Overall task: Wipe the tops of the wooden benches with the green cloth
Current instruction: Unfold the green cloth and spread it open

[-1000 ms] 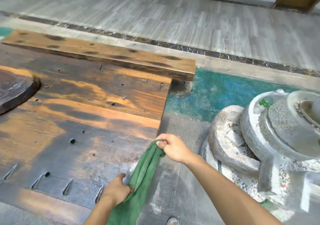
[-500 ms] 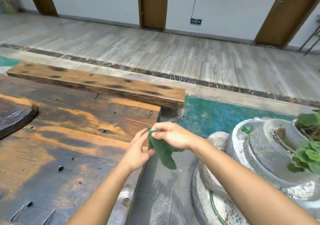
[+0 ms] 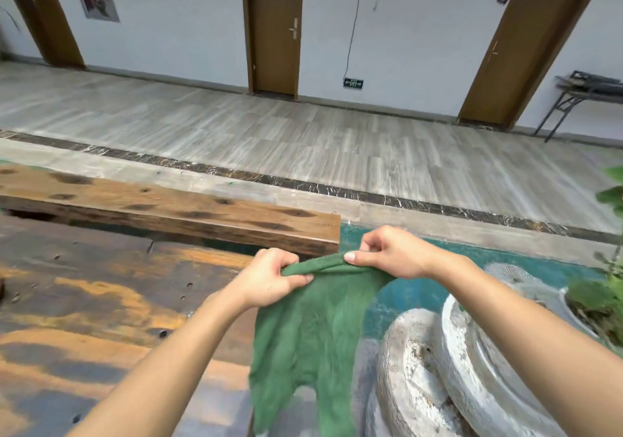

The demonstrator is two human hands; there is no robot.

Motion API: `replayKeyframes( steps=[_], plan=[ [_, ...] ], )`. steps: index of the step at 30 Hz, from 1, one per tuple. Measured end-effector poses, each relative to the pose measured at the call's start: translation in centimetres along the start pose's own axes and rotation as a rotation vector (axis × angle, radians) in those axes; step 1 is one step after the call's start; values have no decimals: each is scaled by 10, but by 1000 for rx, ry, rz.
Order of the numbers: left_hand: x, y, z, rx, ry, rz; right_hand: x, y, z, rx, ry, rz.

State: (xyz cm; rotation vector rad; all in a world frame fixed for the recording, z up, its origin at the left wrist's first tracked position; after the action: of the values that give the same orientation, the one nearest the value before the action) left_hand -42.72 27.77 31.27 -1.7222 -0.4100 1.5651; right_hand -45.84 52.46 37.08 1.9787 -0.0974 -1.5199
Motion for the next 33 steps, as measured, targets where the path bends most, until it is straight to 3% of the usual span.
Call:
replayKeyframes(
  steps=[10,18,33],
  plan=[
    [-94,-4,140,163,203,241,-76,-41,81,70,-27,268],
    [-120,27,219,84,215,-90,-124,-76,138,108,-87,360],
    [-137,58,408,-117,163,-193,-206,-204,299,140,183,422]
  ],
)
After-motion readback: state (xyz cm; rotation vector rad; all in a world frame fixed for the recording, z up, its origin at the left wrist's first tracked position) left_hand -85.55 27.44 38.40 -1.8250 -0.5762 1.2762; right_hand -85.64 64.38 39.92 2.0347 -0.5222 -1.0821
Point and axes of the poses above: each hand's wrist, its own z-axis towards the middle knuckle, its own x-axis out of the palm, y = z × x, the point moved 4 cm from there along z, towards the middle knuckle, and after that the axes turned 1 degree about z, right-handed, at the moved point
